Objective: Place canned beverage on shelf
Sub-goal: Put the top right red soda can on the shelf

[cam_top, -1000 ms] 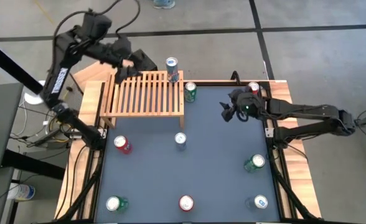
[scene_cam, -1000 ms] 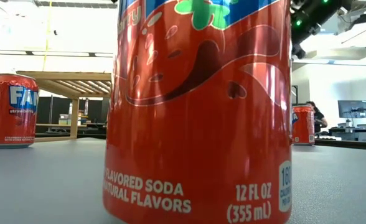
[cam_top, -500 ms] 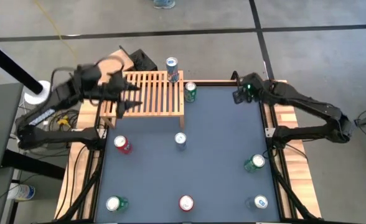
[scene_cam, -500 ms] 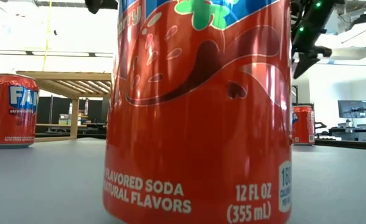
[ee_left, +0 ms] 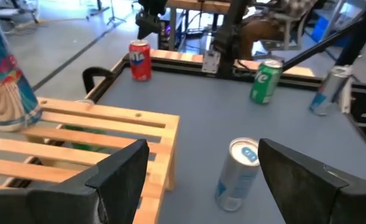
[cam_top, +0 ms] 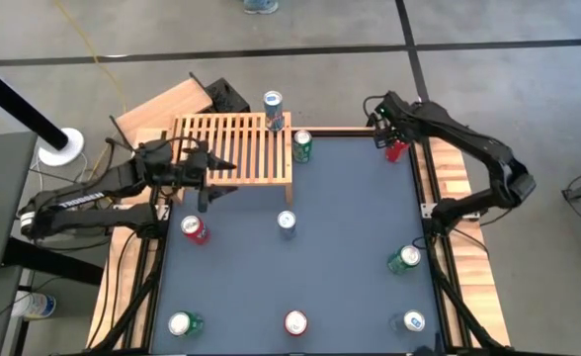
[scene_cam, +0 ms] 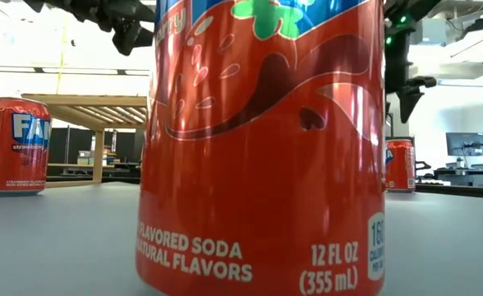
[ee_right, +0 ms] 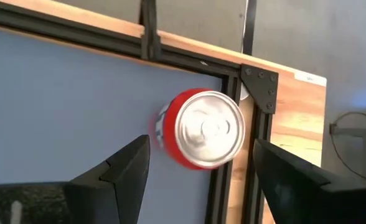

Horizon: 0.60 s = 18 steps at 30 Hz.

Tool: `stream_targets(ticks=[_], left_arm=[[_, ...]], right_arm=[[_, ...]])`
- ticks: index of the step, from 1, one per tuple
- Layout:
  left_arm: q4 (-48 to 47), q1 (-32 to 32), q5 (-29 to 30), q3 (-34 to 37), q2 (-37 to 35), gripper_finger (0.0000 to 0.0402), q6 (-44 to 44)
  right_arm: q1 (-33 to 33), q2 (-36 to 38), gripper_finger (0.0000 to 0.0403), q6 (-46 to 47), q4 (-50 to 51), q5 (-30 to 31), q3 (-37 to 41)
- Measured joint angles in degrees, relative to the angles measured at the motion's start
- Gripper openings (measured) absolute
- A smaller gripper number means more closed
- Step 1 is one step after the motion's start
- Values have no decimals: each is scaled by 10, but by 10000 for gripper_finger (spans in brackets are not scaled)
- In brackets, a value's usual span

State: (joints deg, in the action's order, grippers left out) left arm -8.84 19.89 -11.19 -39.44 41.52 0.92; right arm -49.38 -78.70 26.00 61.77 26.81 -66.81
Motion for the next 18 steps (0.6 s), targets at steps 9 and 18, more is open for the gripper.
stream_targets(ticks=[9, 18], left_arm=[[82, -97, 191, 64, -54, 293, -37], [89, -116, 196, 81, -98, 293, -46]], right_arm=[[-38, -38, 276, -37, -7, -7, -2], [-45, -51, 276, -15, -18, -27, -2]])
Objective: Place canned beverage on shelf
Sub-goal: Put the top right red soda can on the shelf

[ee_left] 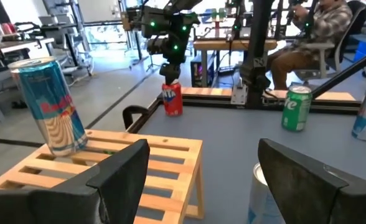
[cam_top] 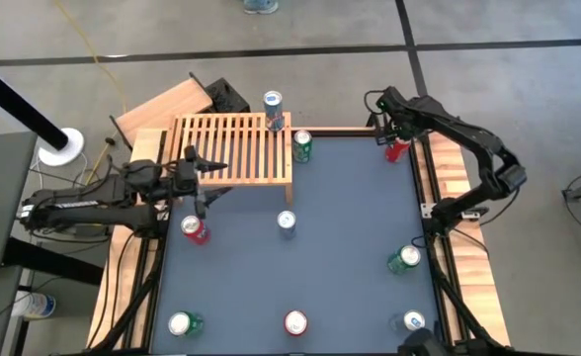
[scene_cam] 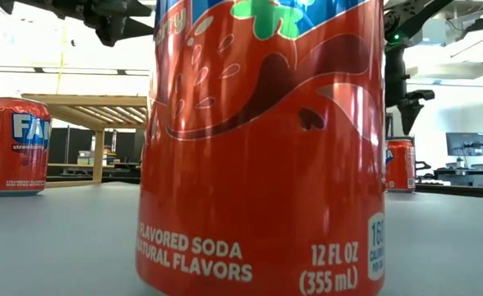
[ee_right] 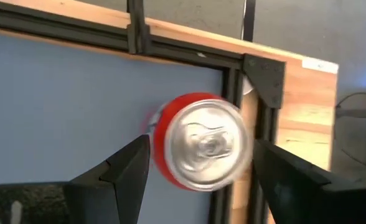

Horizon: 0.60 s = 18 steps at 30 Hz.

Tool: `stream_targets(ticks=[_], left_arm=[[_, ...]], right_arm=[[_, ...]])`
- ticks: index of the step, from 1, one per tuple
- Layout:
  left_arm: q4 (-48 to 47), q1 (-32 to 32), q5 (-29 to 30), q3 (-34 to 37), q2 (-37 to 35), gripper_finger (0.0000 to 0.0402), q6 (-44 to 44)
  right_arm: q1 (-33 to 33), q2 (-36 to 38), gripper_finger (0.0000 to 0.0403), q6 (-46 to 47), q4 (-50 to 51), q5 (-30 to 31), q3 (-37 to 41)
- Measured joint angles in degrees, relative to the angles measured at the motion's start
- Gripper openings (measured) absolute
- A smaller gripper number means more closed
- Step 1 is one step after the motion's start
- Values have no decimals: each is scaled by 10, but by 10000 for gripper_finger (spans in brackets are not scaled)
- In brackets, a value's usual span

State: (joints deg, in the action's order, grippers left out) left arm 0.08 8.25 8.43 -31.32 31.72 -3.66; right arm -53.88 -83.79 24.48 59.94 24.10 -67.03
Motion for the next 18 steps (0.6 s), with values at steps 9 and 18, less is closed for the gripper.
stream_targets(ticks=[9, 18], left_arm=[[-7, 0, 0, 15, -6, 293, 0], [-6, 0, 25, 15, -7, 293, -13]], right_arm=[[2, -18, 276, 40, -43, 35, 25], [20, 5, 276, 41, -49, 46, 27]])
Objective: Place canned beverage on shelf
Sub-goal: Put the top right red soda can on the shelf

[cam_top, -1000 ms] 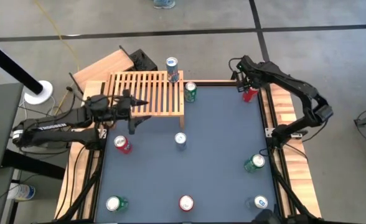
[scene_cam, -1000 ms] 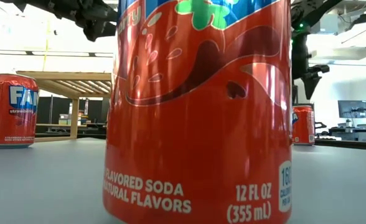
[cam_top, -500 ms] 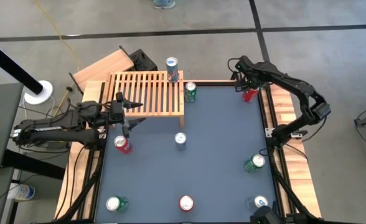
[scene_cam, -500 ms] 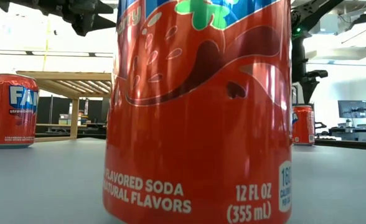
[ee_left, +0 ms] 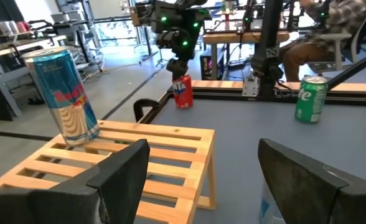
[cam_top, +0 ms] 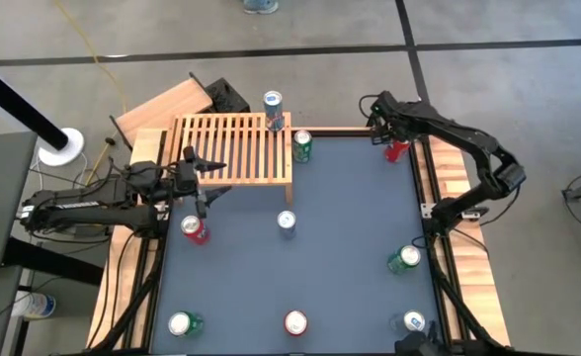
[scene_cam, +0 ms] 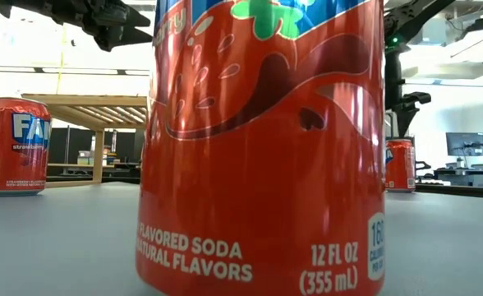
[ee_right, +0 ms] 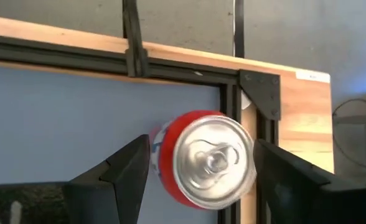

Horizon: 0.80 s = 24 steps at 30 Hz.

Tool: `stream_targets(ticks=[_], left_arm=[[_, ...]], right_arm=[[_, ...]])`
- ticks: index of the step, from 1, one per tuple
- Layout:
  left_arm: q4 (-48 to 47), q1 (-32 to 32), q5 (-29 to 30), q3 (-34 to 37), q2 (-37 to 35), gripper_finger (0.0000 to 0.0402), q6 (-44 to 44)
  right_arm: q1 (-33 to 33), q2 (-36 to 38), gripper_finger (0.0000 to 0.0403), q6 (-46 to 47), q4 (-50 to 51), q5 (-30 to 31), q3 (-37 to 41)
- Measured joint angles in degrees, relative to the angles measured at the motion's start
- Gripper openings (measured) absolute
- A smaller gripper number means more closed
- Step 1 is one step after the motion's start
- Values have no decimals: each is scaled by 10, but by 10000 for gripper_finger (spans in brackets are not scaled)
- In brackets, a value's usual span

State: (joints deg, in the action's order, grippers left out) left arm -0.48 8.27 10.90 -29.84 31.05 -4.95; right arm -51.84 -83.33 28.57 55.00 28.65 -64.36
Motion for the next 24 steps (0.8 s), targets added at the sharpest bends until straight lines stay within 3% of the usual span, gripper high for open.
stream_targets(ticks=[4, 9, 17, 24], left_arm=[[0, 0, 0, 0, 0, 293, 0], [0, 0, 0, 0, 0, 293, 0], [4, 0, 0, 0, 0, 293, -4], [4, 0, 0, 0, 0, 293, -1]], right_arm=[[0, 22, 276, 28, 15, 17, 1], [22, 69, 276, 69, -41, 69, 47], [40, 137, 276, 101, -186, 80, 158], [46, 138, 276, 102, -222, 87, 168]])
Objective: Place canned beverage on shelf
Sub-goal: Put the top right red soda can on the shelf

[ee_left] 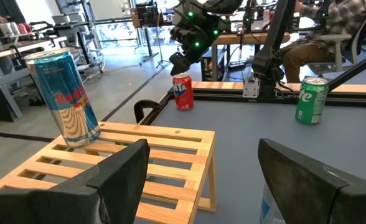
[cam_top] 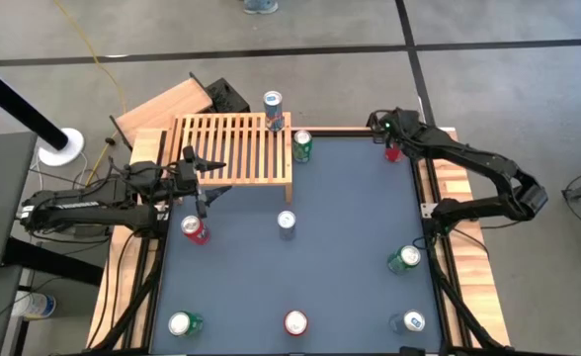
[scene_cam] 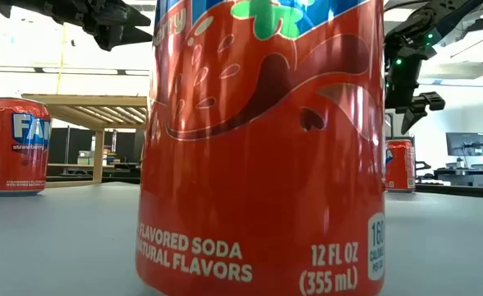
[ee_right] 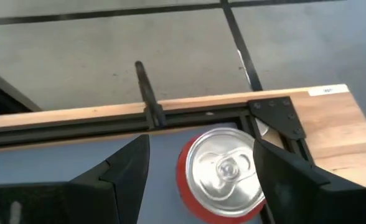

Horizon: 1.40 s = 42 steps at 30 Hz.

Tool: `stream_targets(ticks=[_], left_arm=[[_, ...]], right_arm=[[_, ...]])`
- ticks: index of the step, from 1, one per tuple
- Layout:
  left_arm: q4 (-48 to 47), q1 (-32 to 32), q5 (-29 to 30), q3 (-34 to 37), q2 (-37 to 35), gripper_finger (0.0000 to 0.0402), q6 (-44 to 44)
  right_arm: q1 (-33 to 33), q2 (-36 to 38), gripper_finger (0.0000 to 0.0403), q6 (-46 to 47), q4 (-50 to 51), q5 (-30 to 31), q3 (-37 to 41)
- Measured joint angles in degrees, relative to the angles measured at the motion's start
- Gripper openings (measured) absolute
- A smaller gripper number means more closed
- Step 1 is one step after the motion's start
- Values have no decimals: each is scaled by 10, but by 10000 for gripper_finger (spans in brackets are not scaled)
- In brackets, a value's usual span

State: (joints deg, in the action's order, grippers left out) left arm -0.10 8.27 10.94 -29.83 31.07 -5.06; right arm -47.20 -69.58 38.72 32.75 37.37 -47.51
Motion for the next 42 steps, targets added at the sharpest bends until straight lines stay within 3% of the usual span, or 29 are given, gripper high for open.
stream_targets(ticks=[13, 23, 30, 37, 42], left_arm=[[-4, 0, -6, 0, 0, 293, -10], [-11, 0, -8, 0, 0, 293, -29], [-11, 0, -27, 0, 0, 293, -29], [-11, 0, -27, 0, 0, 293, -35], [-10, 0, -27, 0, 0, 293, -35]], right_arm=[[-1, 0, 276, -32, 10, -98, -18], [-37, 3, 276, -32, -28, -73, -56], [-58, -1, 276, -67, -96, -208, -69], [-70, -2, 278, -87, -43, -256, -111], [-70, -2, 306, -104, -17, -269, -131]])
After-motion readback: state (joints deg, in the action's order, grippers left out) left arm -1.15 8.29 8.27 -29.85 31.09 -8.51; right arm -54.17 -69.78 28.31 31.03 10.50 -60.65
